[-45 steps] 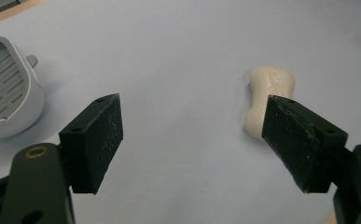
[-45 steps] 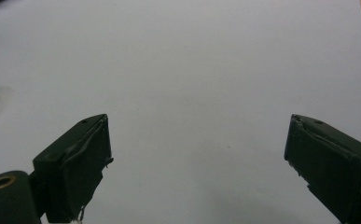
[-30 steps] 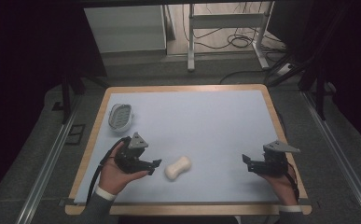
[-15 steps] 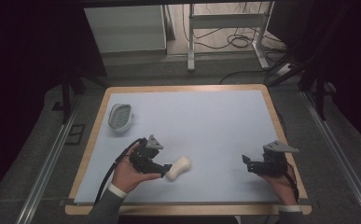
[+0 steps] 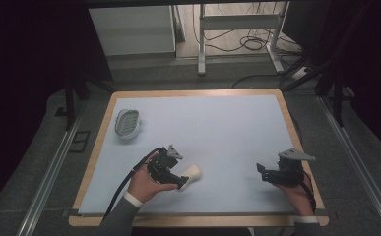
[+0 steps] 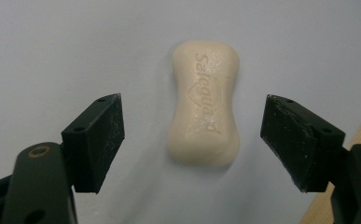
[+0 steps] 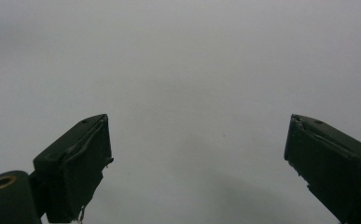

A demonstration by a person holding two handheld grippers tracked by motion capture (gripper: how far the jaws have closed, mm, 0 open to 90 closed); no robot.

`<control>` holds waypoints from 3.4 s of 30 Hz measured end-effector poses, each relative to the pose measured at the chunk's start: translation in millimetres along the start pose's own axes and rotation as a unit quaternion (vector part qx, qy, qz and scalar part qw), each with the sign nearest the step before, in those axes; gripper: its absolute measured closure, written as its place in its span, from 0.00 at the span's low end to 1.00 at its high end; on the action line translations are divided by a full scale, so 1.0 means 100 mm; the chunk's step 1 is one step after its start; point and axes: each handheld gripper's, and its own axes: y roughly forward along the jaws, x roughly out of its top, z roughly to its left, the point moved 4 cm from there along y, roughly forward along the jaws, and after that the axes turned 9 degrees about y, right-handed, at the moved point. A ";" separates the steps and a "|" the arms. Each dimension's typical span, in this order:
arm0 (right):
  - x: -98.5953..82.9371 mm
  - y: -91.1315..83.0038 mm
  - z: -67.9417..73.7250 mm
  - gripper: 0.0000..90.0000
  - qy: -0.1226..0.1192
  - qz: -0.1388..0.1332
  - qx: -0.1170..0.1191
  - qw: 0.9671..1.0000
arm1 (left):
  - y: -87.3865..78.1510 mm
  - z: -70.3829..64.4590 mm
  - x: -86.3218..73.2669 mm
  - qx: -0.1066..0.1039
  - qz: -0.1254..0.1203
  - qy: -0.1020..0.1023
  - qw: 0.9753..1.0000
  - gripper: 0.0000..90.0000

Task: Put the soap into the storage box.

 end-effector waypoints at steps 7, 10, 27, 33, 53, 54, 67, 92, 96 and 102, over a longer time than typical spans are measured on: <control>0.00 0.00 -0.01 0.08 0.002 0.000 0.001 1.000 | 0.21 -0.07 0.06 -0.011 0.026 0.001 1.000 0.26; 0.00 0.00 -0.01 0.08 0.002 0.001 0.001 1.000 | 0.27 -0.07 0.06 -0.012 0.036 -0.001 0.999 0.27; -0.02 0.01 -0.02 0.08 0.002 0.006 -0.003 1.000 | 0.50 -0.03 0.06 -0.030 0.060 -0.008 0.998 0.38; -0.02 0.01 -0.03 0.08 0.000 0.006 -0.004 1.000 | 0.53 -0.03 0.06 -0.029 0.068 -0.006 0.997 0.47; -0.02 0.00 -0.05 0.09 0.001 0.007 -0.006 1.000 | 0.46 0.05 0.06 -0.024 0.063 0.009 0.998 0.55; -0.01 0.00 -0.05 0.09 0.001 0.006 -0.006 1.000 | 0.42 0.09 0.06 -0.025 0.059 0.005 0.998 0.55; -0.01 0.00 -0.05 0.09 0.001 0.006 -0.009 1.000 | 0.24 0.27 0.02 -0.015 0.038 -0.014 0.999 0.55; -0.01 -0.01 -0.06 0.08 0.006 0.003 -0.007 1.000 | -0.15 0.62 0.01 0.021 0.012 -0.044 0.999 0.55; -0.02 0.00 -0.07 0.09 0.004 0.005 -0.009 1.000 | -0.21 0.70 -0.02 0.030 0.012 -0.050 0.998 0.55; -0.02 0.00 -0.07 0.09 0.004 0.004 -0.008 1.000 | -0.24 0.77 -0.04 0.033 0.008 -0.059 0.998 0.55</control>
